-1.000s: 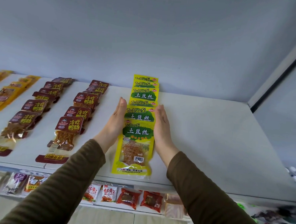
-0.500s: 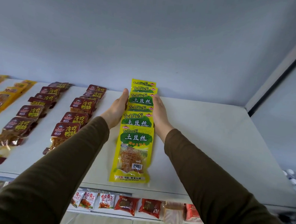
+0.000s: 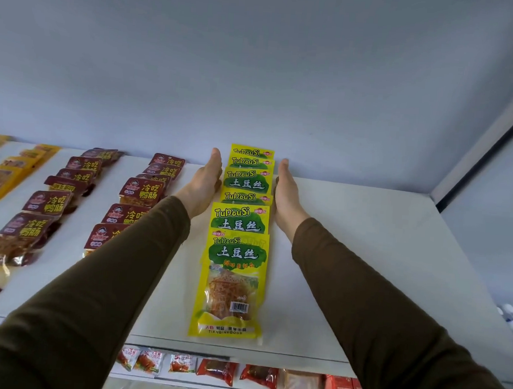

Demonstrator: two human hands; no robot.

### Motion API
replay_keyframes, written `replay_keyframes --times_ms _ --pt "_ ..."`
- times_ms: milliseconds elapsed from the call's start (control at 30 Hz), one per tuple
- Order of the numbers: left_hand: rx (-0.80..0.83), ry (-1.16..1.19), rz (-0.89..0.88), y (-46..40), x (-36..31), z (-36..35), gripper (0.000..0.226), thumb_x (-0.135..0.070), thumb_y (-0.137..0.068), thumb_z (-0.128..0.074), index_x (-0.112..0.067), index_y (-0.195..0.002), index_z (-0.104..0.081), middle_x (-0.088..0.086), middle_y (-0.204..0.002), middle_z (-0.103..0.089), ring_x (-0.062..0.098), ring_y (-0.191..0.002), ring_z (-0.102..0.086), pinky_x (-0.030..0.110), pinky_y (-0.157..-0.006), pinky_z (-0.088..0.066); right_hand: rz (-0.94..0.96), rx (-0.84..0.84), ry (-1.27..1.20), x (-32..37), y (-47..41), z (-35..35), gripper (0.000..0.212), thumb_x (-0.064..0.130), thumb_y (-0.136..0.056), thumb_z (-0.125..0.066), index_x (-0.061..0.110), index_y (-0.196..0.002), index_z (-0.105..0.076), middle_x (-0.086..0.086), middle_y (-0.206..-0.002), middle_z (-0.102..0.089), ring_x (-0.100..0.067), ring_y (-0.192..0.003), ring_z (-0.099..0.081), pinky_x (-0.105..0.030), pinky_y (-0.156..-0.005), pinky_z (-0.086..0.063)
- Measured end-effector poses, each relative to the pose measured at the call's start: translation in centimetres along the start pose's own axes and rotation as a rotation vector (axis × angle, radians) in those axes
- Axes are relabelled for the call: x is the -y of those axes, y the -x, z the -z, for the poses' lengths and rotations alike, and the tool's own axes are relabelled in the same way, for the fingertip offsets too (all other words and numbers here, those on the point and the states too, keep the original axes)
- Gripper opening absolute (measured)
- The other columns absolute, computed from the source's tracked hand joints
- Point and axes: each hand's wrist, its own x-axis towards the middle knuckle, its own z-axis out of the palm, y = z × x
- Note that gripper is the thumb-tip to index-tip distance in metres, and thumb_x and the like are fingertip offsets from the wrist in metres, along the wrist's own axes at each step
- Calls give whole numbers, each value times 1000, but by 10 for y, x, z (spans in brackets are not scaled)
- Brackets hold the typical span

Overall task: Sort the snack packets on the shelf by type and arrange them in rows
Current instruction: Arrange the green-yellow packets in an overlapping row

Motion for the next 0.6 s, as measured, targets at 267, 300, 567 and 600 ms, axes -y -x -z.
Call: replay_keyframes --times_ms 267,300,567,600 --pt "120 54 103 -12 -15 -16 71 -70 -100 -15 -25 -109 -69 11 -115 -76 30 -105 -73 37 -74 -63 -38 -5 -102 6 -10 -10 64 62 -104 -33 12 -129 -65 -13 -109 -78 -32 -96 -77 -50 -87 -62" --pt "128 59 107 -13 -15 -18 71 -70 -100 -14 -25 -109 -69 11 -115 -76 30 -105 -73 37 -74 -63 -34 -4 -111 5 -12 -9 64 62 -104 -33 12 -130 -65 -13 -111 -77 -32 -97 -76 -52 -89 -61" --pt "155 47 112 -16 -14 -20 75 -69 -101 -17 -18 -135 -60 14 -124 -72 33 -112 -70 46 -91 -59 -18 22 -141 -1 -13 -11 65 63 -104 -31 14 -131 -65 -14 -116 -76 -34 -102 -75 -58 -96 -56" --pt "161 40 103 -16 -13 -20 75 -69 -101 -17 -18 -137 -59 14 -125 -71 33 -113 -70 46 -93 -58 -16 27 -141 0 -12 -10 65 63 -104 -31 14 -130 -65 -14 -115 -76 -34 -102 -75 -58 -96 -56"
